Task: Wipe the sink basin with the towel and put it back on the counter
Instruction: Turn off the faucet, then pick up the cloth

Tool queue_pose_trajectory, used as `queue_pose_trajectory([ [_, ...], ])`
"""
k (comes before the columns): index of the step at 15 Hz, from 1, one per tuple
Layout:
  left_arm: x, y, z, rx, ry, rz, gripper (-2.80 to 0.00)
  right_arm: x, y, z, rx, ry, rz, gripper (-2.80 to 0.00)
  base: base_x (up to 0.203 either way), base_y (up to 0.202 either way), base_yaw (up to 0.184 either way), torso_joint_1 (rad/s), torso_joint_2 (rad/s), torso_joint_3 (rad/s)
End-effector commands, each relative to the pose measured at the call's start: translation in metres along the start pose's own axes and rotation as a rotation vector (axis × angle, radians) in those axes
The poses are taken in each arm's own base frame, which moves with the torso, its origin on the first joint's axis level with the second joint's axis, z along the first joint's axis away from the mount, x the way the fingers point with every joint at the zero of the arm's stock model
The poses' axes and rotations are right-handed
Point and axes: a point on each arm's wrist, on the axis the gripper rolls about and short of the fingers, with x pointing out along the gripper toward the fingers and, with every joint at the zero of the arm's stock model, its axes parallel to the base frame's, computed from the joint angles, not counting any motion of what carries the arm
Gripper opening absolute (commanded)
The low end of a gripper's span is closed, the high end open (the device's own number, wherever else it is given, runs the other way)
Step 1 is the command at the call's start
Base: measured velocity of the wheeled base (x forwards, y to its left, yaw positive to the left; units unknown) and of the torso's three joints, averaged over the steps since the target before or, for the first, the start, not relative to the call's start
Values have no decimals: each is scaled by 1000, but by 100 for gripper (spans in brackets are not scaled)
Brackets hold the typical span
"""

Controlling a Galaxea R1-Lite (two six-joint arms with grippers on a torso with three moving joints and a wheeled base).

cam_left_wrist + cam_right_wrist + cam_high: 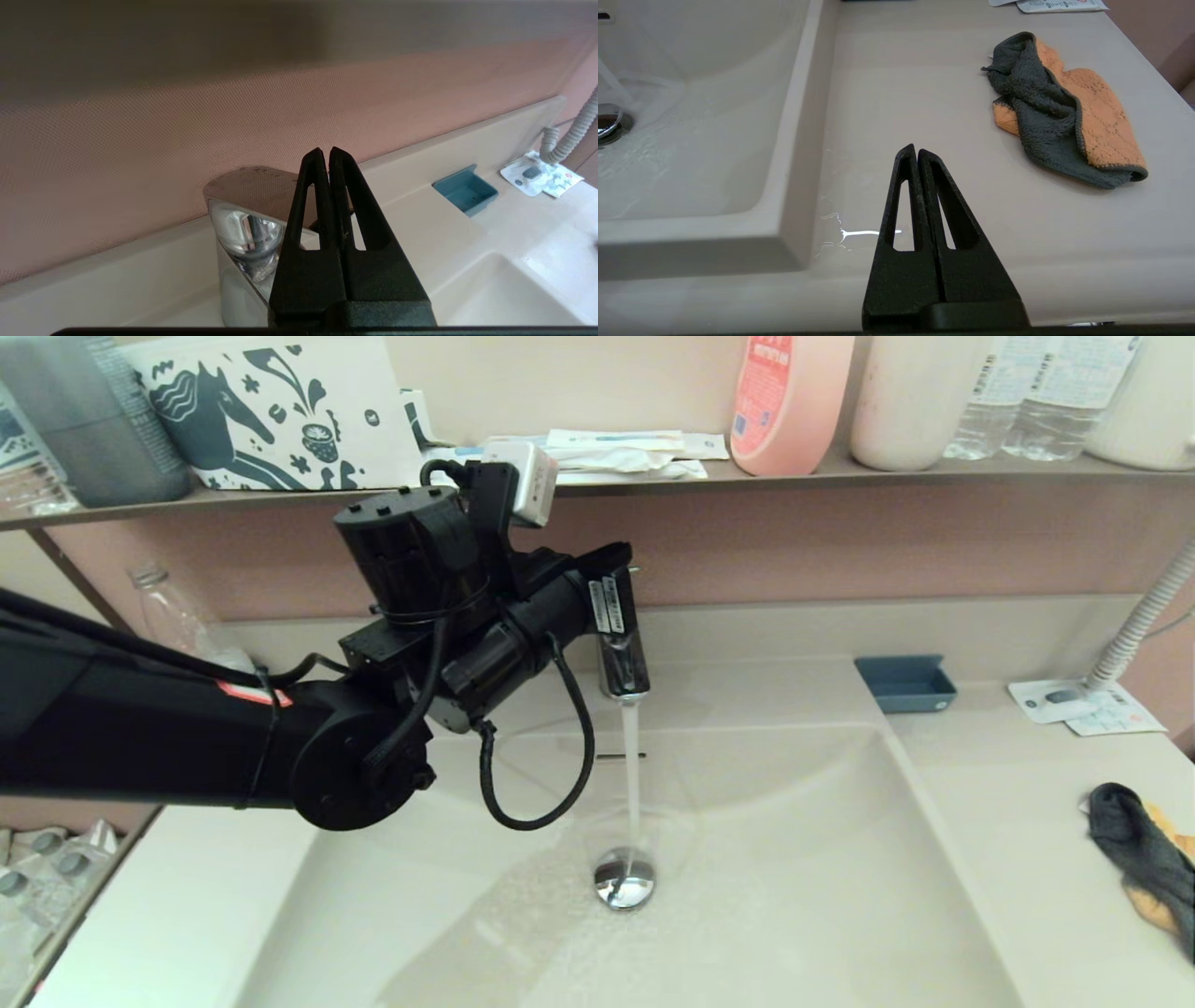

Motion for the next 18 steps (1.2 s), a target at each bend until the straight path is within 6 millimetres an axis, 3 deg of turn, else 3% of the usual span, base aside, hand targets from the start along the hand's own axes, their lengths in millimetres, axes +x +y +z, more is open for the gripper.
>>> queue_pose_trajectory([
  [1,0,-4,-4,-1,12,-8,-280,0,0,0,0,-1,0,-280,0,0,0,0,0,0],
  [6,-8,-13,-17,0,61,-34,-280,0,0,0,0,-1,0,-280,0,0,0,0,0,0],
  [10,-16,-19,-16,-3,69,-53,-280,0,0,0,0,-1,0,-280,0,0,0,0,0,0],
  [15,-24,-17,2,-8,26,-40,-280,0,0,0,0,-1,0,-280,0,0,0,0,0,0],
  [18,-41,-14,16,-10,1,-22,-280,0,0,0,0,-1,0,-280,0,0,0,0,0,0],
])
